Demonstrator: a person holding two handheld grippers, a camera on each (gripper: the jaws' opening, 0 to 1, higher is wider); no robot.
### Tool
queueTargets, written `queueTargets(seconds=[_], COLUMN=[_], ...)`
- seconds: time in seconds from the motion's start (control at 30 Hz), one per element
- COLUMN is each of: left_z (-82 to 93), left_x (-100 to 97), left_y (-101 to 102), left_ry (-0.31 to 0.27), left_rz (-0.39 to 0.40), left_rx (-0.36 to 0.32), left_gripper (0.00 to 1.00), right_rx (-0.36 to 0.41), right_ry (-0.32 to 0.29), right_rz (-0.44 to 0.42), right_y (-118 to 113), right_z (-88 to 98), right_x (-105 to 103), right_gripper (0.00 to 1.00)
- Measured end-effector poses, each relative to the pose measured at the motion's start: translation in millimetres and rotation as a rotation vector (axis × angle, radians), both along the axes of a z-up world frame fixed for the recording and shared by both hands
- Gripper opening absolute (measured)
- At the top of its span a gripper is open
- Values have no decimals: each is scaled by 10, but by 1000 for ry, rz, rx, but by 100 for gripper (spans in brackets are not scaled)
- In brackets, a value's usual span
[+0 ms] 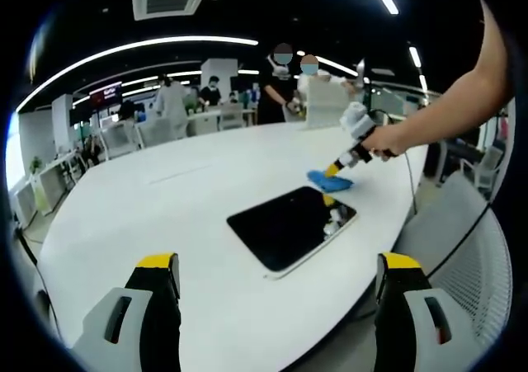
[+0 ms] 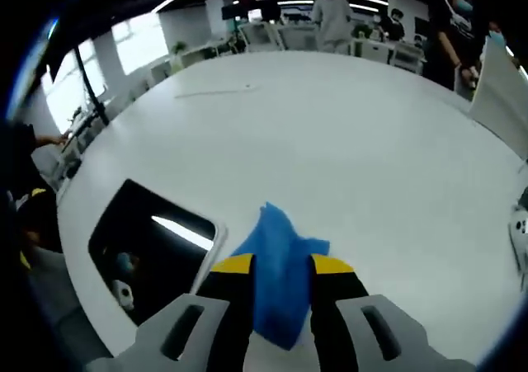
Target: Wipe the mirror surface with the cleaning cloth until all visible marks leave the cleaned area.
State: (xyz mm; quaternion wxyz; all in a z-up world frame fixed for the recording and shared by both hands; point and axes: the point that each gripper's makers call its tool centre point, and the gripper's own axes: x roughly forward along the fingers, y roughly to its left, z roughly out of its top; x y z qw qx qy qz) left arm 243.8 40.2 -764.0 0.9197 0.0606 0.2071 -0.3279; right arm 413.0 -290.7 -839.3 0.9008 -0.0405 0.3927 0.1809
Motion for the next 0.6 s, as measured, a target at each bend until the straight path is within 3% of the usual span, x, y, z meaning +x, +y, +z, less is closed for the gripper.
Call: queueTargets(seconds=[0.13, 0.23, 0.27, 0.4, 0.53, 0.6], left_z=[8, 17, 20, 26, 38, 45], left_x=[-4, 0, 2, 5, 11, 26], left_y=[-7, -3, -2, 1, 8, 29], left_ry=[1, -2, -2, -5, -7, -8], left_rz=[-3, 0, 2, 5, 11, 22], left_rx=[-4, -10, -11, -13, -20, -28], left_gripper=[99, 99, 99, 99, 99, 99], right_rx=[31, 156, 137, 154, 172, 186], right_ry=[-91, -157, -139, -197, -267, -311], right_rz=[-27, -2, 4, -6, 9, 60], right_y=[-151, -26, -41, -52, 6, 57], right_z=[240, 366, 339, 360, 510, 616], right_x=[-129, -407, -520, -812, -1026, -1125], right_gripper=[41, 45, 50, 58, 71, 79])
